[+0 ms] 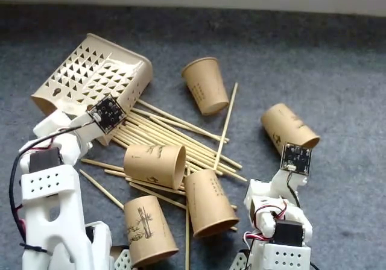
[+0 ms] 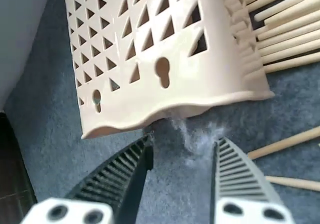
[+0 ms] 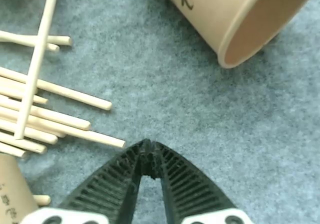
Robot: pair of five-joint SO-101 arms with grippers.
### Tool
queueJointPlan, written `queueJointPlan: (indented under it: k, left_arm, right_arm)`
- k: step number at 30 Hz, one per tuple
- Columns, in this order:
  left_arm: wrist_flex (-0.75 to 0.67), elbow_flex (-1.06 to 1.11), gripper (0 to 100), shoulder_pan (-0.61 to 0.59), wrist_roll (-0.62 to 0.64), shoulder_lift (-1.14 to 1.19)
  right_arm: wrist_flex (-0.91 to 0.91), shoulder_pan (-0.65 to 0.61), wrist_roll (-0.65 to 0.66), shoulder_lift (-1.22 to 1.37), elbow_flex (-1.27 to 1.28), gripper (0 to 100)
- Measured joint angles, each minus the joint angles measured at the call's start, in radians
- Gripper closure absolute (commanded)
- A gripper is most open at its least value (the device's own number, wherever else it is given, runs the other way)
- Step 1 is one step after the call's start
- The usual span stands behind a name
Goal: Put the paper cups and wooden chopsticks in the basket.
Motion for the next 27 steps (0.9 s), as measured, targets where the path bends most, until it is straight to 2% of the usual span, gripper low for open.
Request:
queueJointPlan:
  k: [9, 13, 20, 27]
  left_arm:
    - [-0.344, 0.196, 81, 0.031, 0.0, 0.0]
    - [-0.45, 0.256, 81, 0.051, 0.005, -0.002]
    - [-0.531, 0.269, 81, 0.086, 0.172, 0.0]
    - [-0.531, 0.269, 81, 0.094, 0.222, 0.0]
  right_arm:
    - [0.0, 0.0, 0.0, 0.0, 0.0, 99.3]
    - [0.0, 0.0, 0.0, 0.0, 0.0, 99.3]
    - [0.0, 0.0, 0.0, 0.0, 0.0, 99.3]
    - [0.0, 0.0, 0.0, 0.0, 0.0, 99.3]
